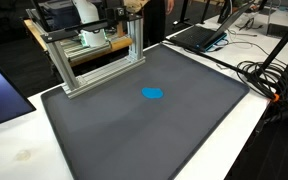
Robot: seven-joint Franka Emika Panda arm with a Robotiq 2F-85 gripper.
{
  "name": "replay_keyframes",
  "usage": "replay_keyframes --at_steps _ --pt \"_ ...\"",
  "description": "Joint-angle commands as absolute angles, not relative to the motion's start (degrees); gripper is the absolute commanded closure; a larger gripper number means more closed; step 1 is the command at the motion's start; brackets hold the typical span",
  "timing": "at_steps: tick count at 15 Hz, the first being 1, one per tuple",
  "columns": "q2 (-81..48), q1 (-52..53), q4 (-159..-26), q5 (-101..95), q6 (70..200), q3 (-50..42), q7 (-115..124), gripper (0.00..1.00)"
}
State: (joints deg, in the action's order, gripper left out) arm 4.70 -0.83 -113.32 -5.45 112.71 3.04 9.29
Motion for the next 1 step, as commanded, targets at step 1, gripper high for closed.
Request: replay_keyframes --at_steps 1 --pt "4.68 -0.26 -113.18 -5.48 112.53 2.49 9.31 0.00"
